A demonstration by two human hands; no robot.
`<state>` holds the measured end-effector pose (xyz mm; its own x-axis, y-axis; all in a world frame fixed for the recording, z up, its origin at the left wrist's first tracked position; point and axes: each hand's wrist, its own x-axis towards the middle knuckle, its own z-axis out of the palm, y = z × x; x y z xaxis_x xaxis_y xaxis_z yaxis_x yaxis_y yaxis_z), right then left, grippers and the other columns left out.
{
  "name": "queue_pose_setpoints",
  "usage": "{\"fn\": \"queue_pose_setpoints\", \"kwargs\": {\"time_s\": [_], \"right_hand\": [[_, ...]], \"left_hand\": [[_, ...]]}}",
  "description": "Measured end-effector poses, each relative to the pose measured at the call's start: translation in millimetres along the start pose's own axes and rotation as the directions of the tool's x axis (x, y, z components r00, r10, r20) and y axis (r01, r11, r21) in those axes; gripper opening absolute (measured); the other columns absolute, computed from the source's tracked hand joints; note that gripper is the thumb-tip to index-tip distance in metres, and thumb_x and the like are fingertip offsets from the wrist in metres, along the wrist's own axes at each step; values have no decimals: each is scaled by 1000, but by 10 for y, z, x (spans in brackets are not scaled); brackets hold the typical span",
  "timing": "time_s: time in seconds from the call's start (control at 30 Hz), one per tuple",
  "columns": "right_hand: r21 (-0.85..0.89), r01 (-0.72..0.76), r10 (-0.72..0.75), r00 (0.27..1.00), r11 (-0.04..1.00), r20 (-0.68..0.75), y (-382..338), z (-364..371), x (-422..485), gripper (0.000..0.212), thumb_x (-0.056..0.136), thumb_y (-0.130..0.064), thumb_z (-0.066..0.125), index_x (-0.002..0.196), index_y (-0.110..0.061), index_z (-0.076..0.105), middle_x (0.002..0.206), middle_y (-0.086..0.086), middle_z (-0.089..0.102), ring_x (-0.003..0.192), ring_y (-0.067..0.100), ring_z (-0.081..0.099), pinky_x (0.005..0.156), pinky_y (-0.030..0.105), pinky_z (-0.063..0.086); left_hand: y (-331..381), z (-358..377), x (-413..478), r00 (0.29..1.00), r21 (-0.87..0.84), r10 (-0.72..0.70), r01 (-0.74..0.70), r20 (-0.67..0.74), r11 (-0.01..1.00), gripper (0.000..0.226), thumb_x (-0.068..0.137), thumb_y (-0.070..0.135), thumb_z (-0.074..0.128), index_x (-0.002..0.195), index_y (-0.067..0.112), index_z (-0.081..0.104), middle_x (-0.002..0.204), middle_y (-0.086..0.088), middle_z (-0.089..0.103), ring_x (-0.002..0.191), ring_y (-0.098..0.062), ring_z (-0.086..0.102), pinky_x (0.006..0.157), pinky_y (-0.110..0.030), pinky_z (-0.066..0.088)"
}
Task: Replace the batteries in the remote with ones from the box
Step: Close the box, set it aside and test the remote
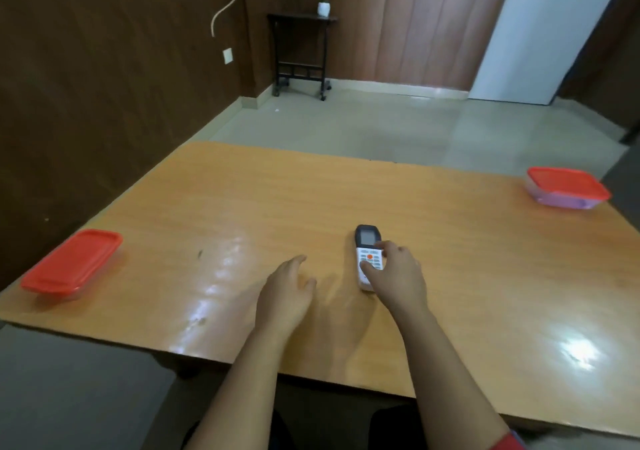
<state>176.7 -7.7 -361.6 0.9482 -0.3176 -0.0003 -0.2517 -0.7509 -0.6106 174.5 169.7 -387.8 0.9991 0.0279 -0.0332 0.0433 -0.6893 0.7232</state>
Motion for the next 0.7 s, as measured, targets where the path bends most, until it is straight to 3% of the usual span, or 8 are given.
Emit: {"fn": "queue_pose_setpoints", "kwargs": {"time_s": [0.1, 0.17, 0.33, 0.7], "right_hand": [[-34, -55, 57, 996, 998, 68, 110, 42, 122, 85, 73, -41, 75, 144, -22, 31, 133, 8, 43, 126, 30, 41, 94, 38, 41], [19, -34, 32, 994, 999, 107, 106, 159, 199, 95, 67, -38, 80, 145, -22, 28, 129, 9, 44, 120, 30, 48, 93, 36, 43], [89, -53, 49, 998, 995, 47, 8, 323, 366, 69, 70, -40, 77, 128, -18, 47, 119, 5, 47, 109, 23, 54, 77, 25, 38], [151, -62, 61, 998, 987, 11, 0, 407, 591, 67, 68, -34, 71, 128, -18, 47, 116, 5, 51, 107, 26, 53, 87, 33, 47]], "left_hand": [[32, 122, 142, 992, 203, 30, -54, 119, 978, 58, 94, 34, 47, 148, 21, 30, 158, 2, 26, 145, -16, 24, 115, -31, 25], [62, 212, 188, 984, 342, 8, -69, 176, 937, 61, 95, 40, 43, 150, 24, 24, 161, 2, 14, 148, -18, 12, 118, -35, 16], [92, 349, 197, 981, 417, -32, -53, 192, 907, 63, 94, 46, 39, 151, 30, 19, 163, 2, 1, 149, -23, -1, 119, -42, 6], [72, 330, 164, 985, 420, -8, -66, 173, 905, 62, 93, 49, 39, 150, 33, 19, 162, 6, 1, 149, -20, -2, 119, -40, 4]]}}
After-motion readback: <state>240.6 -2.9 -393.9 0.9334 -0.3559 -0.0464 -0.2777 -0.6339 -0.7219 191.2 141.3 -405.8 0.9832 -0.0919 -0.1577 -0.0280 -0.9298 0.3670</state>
